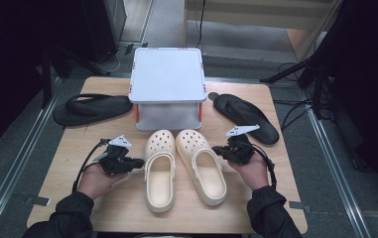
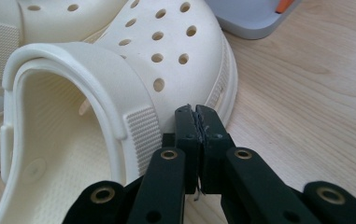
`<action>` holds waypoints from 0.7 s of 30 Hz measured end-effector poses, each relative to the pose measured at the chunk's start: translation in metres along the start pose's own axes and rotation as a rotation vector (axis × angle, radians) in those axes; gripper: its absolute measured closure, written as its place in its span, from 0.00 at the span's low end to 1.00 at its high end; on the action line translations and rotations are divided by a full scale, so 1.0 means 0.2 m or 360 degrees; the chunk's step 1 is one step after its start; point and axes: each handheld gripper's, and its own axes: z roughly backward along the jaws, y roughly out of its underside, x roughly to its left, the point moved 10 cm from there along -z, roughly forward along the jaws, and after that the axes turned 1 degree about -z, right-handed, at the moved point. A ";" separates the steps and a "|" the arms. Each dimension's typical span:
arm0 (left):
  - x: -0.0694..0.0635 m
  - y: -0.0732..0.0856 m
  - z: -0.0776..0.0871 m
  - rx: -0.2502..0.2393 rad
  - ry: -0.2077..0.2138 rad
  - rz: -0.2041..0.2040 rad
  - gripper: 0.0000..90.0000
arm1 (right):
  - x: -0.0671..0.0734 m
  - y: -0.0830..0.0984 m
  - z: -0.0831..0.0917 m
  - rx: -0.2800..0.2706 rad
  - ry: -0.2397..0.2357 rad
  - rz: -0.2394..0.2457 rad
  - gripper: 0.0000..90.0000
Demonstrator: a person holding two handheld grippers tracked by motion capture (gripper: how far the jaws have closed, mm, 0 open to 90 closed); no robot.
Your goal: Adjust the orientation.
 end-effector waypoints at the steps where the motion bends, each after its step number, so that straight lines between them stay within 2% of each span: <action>1: 0.00 0.00 0.00 0.0003 0.0002 0.0000 0.95 | 0.01 0.00 0.00 0.0000 0.0005 0.0002 0.99; 8: 0.01 0.01 -0.01 0.0021 -0.0013 0.0005 0.95 | 0.03 0.00 0.00 0.0002 -0.0006 -0.0002 1.00; 13: 0.00 0.01 -0.01 0.0035 -0.0013 -0.0004 0.95 | 0.05 0.01 0.00 -0.0005 -0.0010 -0.0049 1.00; 21: -0.01 0.01 -0.02 0.0043 -0.0013 -0.0012 0.96 | 0.06 0.01 0.00 -0.0007 -0.0015 -0.0070 1.00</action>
